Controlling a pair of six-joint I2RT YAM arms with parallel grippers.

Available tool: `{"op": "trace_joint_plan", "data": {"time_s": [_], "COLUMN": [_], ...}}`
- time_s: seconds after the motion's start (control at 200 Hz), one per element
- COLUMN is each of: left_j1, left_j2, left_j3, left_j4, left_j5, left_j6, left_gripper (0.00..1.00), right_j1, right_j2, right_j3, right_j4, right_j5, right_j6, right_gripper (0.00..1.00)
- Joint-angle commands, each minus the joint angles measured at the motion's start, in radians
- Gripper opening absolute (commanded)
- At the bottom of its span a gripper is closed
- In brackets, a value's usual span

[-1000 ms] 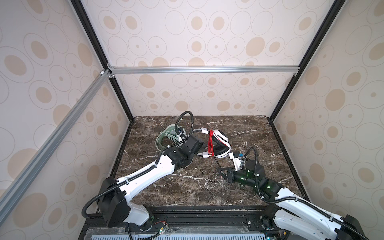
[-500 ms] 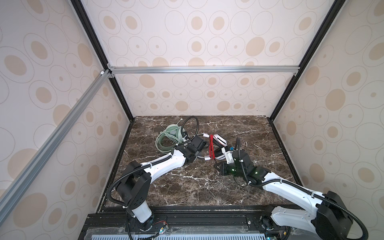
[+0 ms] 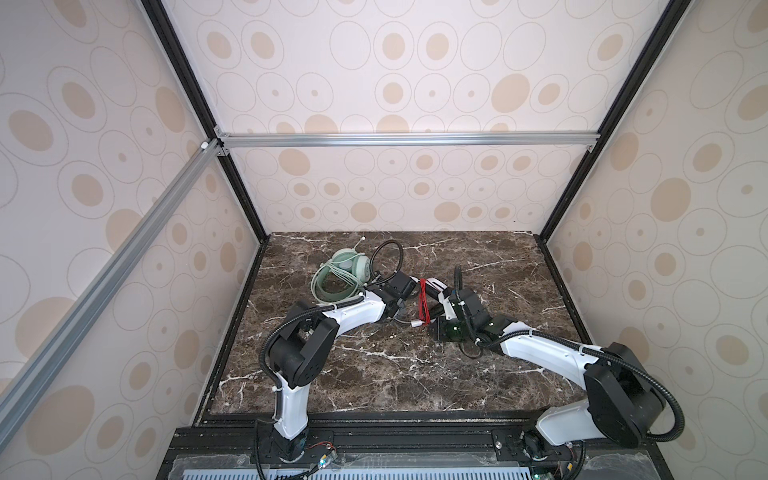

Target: Wrap the headphones

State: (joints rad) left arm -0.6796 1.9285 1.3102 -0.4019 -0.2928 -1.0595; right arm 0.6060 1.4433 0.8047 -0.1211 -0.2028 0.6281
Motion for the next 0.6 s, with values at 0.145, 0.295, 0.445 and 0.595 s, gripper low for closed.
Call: {"op": "trace_joint_plan", "data": {"time_s": [0.145,0.295,0.445,0.595], "left_j1": [0.043,0.074,0.086,0.092], "left_j2": [0.043,0.097,0.118,0.132], "left_j3": [0.08,0.128,0.16,0.192], "left_j4": [0.011,-0.012,-0.02,-0.035], "left_j5": [0.003,0.021,0.007,-0.001], "left_j6": [0.014,0.039,0.056,0.07], "left_gripper": [0.33,0.33,0.34,0.34], "right_j1": [-0.054,-0.089,-0.107,-0.108], "right_j2": [0.071,0.139,0.187,0.207], "right_j3": [0.085,0.152,0.199,0.228], "right_j4": [-0.003,-0.033,-0.046,-0.035], "right_j5": [-0.041,-0.069,-0.09,-0.117], "right_j6": [0.01,-0.021,-0.034,-0.036], "right_gripper": [0.01,0.01,0.01,0.04]}}
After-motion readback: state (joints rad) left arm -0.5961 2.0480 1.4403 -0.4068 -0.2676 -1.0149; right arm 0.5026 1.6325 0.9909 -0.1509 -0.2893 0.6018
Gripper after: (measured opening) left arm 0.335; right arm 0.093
